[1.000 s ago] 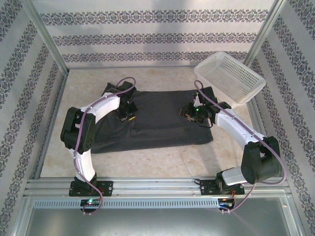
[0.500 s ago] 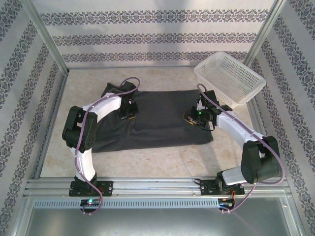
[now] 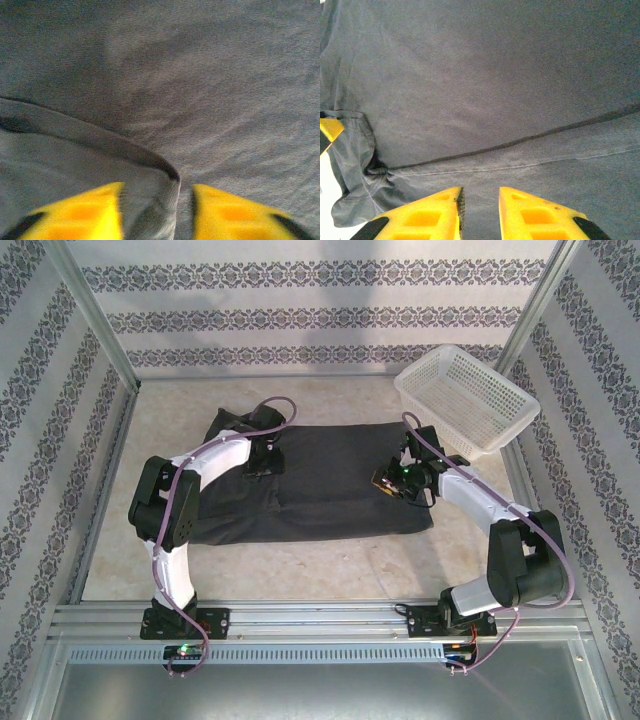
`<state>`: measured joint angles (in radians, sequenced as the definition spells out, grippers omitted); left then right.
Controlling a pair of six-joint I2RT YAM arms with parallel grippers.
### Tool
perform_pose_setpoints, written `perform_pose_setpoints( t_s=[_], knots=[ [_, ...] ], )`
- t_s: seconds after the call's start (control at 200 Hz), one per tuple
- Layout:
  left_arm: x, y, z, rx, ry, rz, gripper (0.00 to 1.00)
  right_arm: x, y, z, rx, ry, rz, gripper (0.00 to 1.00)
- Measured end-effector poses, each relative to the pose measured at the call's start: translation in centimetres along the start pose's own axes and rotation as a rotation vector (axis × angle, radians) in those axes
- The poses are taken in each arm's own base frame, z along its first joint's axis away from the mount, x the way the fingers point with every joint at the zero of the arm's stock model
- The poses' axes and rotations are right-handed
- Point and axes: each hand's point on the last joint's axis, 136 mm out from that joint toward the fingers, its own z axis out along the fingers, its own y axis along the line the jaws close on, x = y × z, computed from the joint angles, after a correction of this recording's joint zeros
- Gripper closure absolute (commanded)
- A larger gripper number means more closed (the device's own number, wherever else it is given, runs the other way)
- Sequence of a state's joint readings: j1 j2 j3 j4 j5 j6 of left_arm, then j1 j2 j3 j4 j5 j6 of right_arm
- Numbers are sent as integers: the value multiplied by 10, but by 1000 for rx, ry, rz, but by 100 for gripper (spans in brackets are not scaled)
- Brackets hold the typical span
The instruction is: Fold and stack the t-shirts
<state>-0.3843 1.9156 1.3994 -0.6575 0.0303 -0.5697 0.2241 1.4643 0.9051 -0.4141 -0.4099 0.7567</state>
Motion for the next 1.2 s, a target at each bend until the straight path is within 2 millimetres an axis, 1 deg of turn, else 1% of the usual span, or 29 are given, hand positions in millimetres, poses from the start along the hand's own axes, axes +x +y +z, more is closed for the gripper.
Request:
perform_pose_setpoints(
  t_s=[0.05, 0.11, 0.19, 0.235, 0.26, 0.315, 0.33, 0.385, 0.415, 0.455, 0.495, 0.59, 0.66, 0.734, 0.839, 0.914, 1.079, 1.204],
  knots=[
    [2, 7, -3, -32, 2, -17, 39, -1, -2, 0, 2, -2, 6, 73],
    [4, 18, -14, -64, -15, -57, 44, -3, -5, -1, 8, -5, 14, 72],
    [13, 38, -42, -89, -45, -132, 52, -7, -14, -3, 37, -15, 36, 72],
    [18, 54, -60, -87, -62, -205, 55, -9, -22, -5, 61, -22, 53, 72],
    [21, 67, -70, -87, -74, -252, 56, -10, -26, -6, 78, -27, 63, 72],
    [28, 94, -82, -82, -93, -363, 59, -12, -36, -8, 111, -33, 82, 72],
    [31, 105, -84, -85, -94, -406, 59, -12, -38, -8, 121, -35, 88, 72],
    [45, 133, -83, -97, -84, -520, 61, -12, -46, -8, 150, -33, 102, 72],
    [56, 148, -77, -107, -61, -592, 62, -12, -51, -7, 169, -31, 114, 72],
    [72, 161, -66, -122, -20, -661, 63, -10, -57, -4, 193, -20, 124, 73],
    [88, 170, -53, -136, 27, -717, 64, -8, -64, -1, 219, -10, 137, 74],
    [119, 179, -29, -167, 126, -806, 65, -2, -80, 7, 284, 26, 169, 74],
    [131, 184, -19, -186, 167, -863, 66, 3, -91, 11, 331, 50, 196, 72],
    [127, 190, -19, -178, 147, -923, 66, 7, -100, 14, 375, 71, 217, 72],
    [127, 200, -19, -174, 123, -985, 66, 10, -109, 17, 423, 92, 247, 71],
    [127, 204, -19, -166, 118, -1016, 65, 10, -110, 17, 437, 103, 260, 71],
    [126, 205, -19, -150, 118, -1040, 64, 12, -111, 17, 473, 122, 264, 71],
    [130, 209, -21, -138, 89, -1078, 65, 22, -111, 16, 504, 136, 257, 71]
  ],
)
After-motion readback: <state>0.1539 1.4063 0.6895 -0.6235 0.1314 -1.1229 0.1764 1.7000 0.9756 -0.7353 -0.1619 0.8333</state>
